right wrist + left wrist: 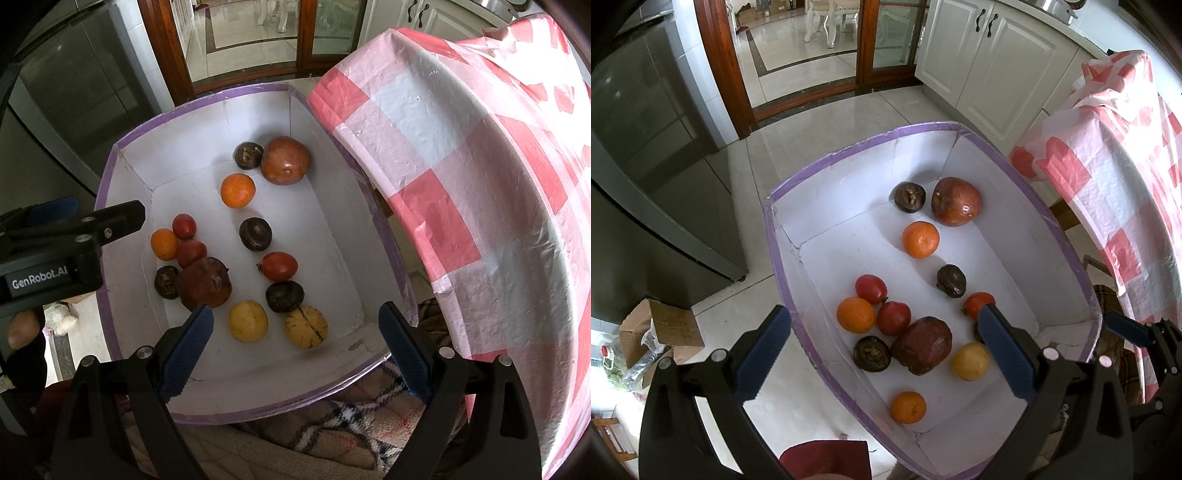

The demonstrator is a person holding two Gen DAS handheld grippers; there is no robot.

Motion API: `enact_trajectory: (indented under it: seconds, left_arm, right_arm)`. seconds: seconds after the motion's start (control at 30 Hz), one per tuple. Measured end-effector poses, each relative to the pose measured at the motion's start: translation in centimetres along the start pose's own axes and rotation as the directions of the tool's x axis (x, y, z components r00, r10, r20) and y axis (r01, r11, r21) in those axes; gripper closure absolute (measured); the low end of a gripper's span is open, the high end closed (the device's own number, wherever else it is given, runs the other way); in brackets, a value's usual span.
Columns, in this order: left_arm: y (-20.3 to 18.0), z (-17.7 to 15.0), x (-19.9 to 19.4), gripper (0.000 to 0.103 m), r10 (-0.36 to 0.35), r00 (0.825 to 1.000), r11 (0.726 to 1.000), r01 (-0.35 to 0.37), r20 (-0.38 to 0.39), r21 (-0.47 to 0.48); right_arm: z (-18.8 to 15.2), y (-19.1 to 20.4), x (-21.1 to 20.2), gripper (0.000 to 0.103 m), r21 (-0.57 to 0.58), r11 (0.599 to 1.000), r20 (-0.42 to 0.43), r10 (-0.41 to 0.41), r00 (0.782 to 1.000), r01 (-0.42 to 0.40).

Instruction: Organize fruits

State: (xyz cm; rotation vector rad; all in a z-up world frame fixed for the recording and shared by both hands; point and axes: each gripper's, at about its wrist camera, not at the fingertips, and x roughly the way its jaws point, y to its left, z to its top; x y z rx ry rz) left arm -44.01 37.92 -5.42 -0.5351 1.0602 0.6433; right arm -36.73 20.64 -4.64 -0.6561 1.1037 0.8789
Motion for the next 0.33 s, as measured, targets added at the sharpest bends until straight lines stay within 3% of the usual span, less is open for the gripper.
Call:
enact_trajectory:
  seconds: [0.33]
  left_arm:
    - [-0.04,0.37,0.04,0.002,0.006,1.0,1.0,-0.006,-0.01,0.012]
  right_arm:
    - [-0.27,-0.17,-0.08,0.015,-0.005,1.0,0.002,0.005,1.0,-0.005]
